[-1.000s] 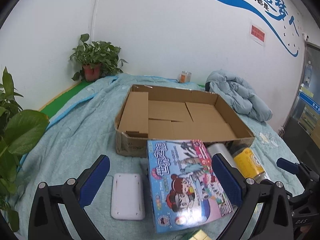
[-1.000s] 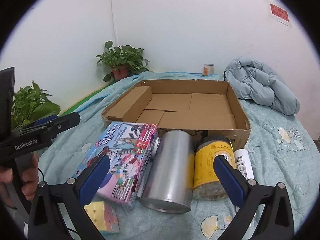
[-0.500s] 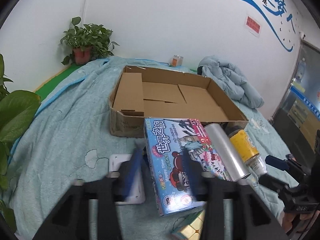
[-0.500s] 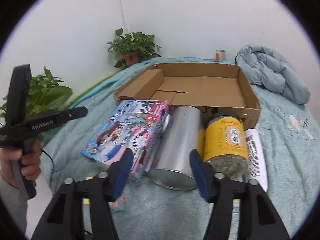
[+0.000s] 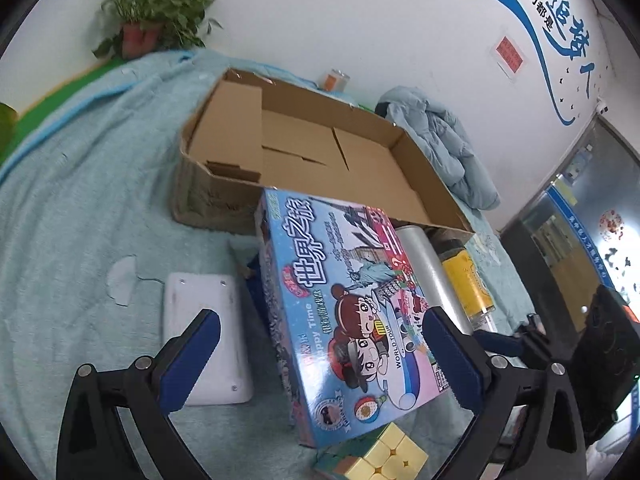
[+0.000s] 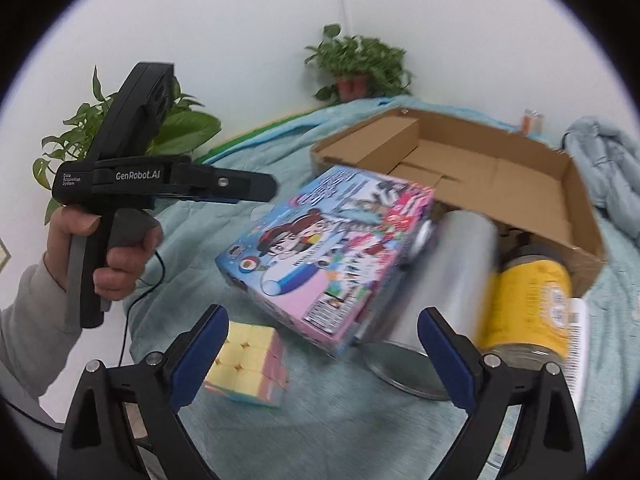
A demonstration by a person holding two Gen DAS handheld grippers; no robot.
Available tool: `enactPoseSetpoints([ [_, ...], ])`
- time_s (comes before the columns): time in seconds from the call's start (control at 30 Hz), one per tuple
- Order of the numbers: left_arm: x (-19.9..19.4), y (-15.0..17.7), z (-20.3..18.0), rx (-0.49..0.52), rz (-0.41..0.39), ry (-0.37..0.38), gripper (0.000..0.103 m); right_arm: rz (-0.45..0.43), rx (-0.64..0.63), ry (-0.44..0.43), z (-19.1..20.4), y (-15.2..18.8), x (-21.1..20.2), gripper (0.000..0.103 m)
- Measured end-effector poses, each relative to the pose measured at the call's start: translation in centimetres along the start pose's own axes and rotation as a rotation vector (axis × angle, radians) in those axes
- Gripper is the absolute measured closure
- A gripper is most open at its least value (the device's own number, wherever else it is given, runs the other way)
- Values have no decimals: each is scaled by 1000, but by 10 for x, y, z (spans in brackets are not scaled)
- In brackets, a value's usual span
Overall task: Organize rigid objects
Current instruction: 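Grip the toy box with the right gripper while the left gripper grips its other end, then lift the toy box with both grippers over the cardboard box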
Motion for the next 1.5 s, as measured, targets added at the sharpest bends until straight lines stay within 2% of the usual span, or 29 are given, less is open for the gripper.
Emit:
enactPoseSetpoints([
  [0.1,18,-5,2,-5,48,29,3,34,46,-47,-1,-9,19,7],
  [0.23,42,-9,5,-10,114,41,7,91,67,-28,-5,-19,36,7],
  [0.33,57,-9,6,0,162,39,20,145,82,-18,-3,-25,49,7],
  [0.4,64,-7,5,3,182,58,20,167,94,-9,-4,-27,54,7],
  [0.53,72,-6,2,14,193,48,20,197,145,-20,-7,-32,65,7],
  [0.63,72,-6,0,18,184,31,21,199,165,-1,-8,-34,68,7],
  [0.83,55,-5,-9,62,130,-30,32,200,186,27,-6,-36,74,3],
  [0.87,53,-5,-10,69,123,-38,32,200,181,36,-4,-36,75,0],
  [1.03,53,-5,-8,50,122,-37,32,179,185,60,3,-34,75,0],
  [1.13,47,-2,-8,52,104,-52,32,163,207,64,3,-34,72,3],
  [1.27,32,-2,-12,52,55,-68,34,127,250,51,-5,-37,65,14],
  [1.5,-1,-12,-38,127,-43,-102,34,57,256,71,-1,-41,47,14],
])
Point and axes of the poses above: each gripper's, at about its wrist camera, not at the fingertips, and x roughly the way its jaws point, z to its left, y to its underside, the point moved 7 cm from there along x, roughly the way its jaws point, and after that the axes turned 13 degrees about z, right-handed, at the moved point
